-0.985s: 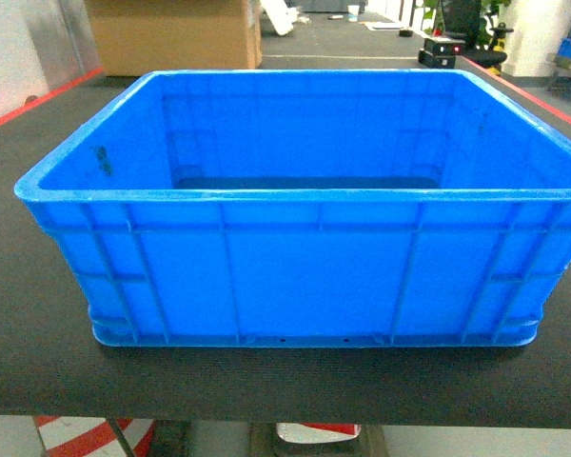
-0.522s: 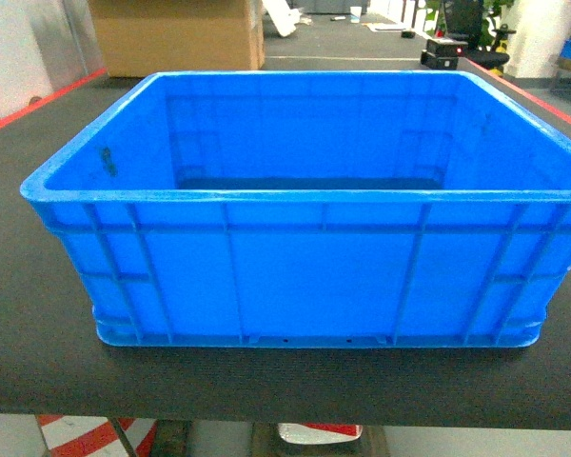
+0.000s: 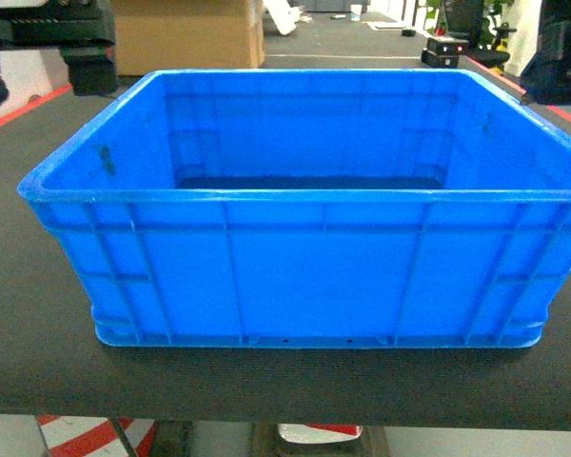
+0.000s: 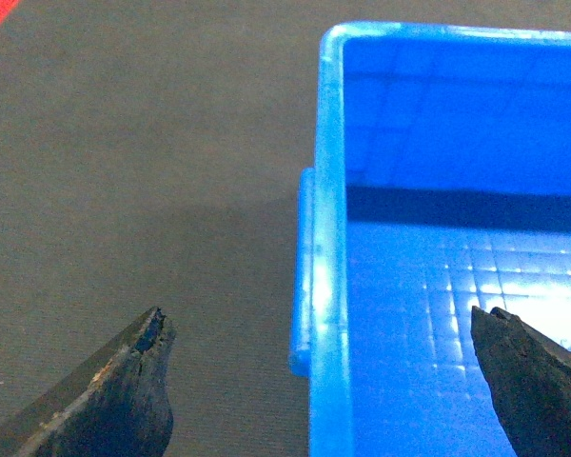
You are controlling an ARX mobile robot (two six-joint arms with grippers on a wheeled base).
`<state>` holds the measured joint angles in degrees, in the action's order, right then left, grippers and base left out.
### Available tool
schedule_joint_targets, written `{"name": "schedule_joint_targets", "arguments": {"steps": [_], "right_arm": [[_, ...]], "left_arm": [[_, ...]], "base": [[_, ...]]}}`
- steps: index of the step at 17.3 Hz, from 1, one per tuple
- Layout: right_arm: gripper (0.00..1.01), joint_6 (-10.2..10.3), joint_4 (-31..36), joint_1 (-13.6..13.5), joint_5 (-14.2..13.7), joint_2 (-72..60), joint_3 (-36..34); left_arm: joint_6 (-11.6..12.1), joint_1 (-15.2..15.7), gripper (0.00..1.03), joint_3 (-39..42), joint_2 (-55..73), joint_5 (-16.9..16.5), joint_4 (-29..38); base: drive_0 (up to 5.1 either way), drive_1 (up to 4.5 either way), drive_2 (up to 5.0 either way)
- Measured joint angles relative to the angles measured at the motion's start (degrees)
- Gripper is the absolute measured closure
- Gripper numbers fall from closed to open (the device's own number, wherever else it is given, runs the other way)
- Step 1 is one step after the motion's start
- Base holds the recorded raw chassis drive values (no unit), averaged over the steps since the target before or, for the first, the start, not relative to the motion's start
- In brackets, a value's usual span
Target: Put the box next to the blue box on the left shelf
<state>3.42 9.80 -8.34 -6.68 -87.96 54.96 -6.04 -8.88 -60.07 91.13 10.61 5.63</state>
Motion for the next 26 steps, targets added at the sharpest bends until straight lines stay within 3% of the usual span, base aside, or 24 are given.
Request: {"name": "schedule_joint_targets", "arguments": {"steps": [4,14,19,21,25,26], "right_arm": [[0.03,0.2,-0.7,0.1,-0.6,-5.0,3.5],[0.03,0.8,0.7,0.1,-2.3,-14.1,6.0],[0.06,2.3,0.8,0.2,-2.6,-15.2,6.3],[0.27,2.5,0.3,0.3,-2.4,-15.2,6.3],[0.73,2.5,-0.1,0.8,-2.3,-15.2,6.3],[0.8,2.5,-0.2,0.9,-2.2,-15.2,6.3]], "left_arm": [[-2.7,-0.7,0.05,-5.7,4.6,-1.7,-5.3],[-2.4,-1.1,0.05,-7.9,11.4,-2.2,-7.9],[-1.5,-1.1,0.05,-9.0,12.8,-2.2,-8.5],[-0.9,-1.1,0.09,-9.3,12.8,-0.9,-9.1],[0.3,-1.0,0.55,-9.4,13.0,-0.5,-10.5],[0.4,-1.0,0.62,-9.4,13.0,0.0,-10.8]], "base": [[0.0,0.0,0.0],[0.0,0.0,0.0],[0.0,0.0,0.0],[0.0,0.0,0.0],[0.0,0.0,0.0],[0.0,0.0,0.0]]}}
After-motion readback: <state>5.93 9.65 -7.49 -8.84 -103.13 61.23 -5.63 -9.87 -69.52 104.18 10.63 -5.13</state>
